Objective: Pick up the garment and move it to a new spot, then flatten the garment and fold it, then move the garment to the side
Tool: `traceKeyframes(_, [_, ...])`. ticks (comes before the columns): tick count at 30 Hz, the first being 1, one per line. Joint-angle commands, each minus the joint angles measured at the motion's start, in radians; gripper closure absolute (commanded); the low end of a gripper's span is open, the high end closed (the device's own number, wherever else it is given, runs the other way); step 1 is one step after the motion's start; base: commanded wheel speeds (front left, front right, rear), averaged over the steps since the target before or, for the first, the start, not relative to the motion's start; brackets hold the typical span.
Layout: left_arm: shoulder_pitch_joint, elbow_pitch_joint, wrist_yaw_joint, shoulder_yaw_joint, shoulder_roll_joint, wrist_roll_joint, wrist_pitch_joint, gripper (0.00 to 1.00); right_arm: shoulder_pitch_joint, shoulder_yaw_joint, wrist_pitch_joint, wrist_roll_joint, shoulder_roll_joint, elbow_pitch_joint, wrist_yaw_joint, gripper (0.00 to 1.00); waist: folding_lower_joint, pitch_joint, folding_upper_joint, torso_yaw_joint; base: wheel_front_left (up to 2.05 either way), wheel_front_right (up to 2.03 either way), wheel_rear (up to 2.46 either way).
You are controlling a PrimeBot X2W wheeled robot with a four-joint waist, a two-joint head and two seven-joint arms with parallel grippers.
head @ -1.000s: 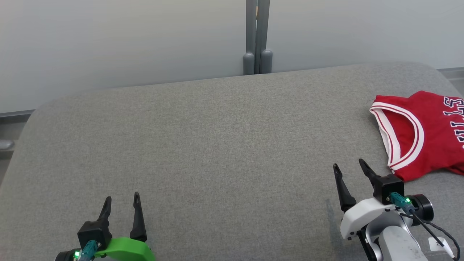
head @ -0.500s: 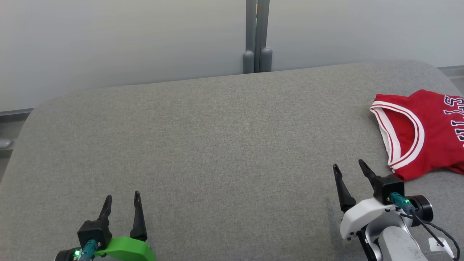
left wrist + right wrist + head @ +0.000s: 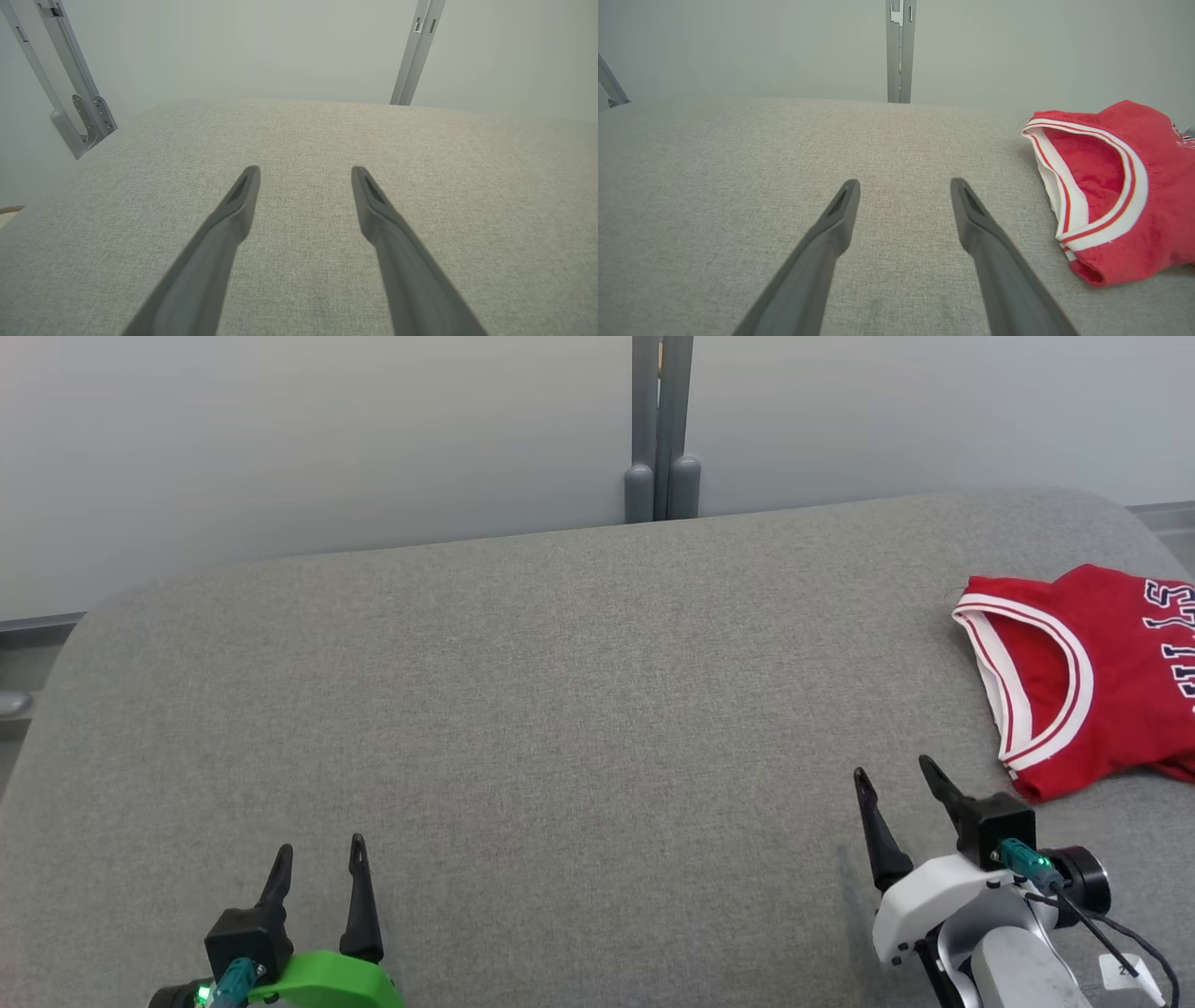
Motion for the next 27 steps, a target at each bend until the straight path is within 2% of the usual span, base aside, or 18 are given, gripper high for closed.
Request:
traceKeyframes(1, [-0.001,-0.007,0.0,0.001,0.001,0.0,0.0,0.0,-0.002,0.0,0.0,0.001,-0.001,-0.006,0.0,0.0,0.0,0.0,0.0,0.0,0.0,0.0,0.0])
traceKeyframes(21, [-0.011,-0.007,-0.014,0.007,0.002,-0.001,0.0,0.0,-0.013,0.005,0.0,0.0,-0.001,-0.01,0.0,0.0,0.0,0.008,0.0,-0.001,0.0,0.0,0.0])
traceKeyframes(22, [-0.012,-0.007,-0.016,0.007,0.002,-0.001,0.0,1.0,-0.013,0.006,-0.001,0.0,-0.001,-0.011,0.0,1.0,0.0,0.008,0.0,-0.001,0.0,0.0,0.0])
traceKeyframes(27, [0.019,0.043,-0.012,0.004,-0.006,-0.012,0.006,1.0,0.036,-0.001,0.008,0.012,0.007,0.04,0.0,1.0,0.0,0.009,0.0,-0.001,0.0,0.0,0.0])
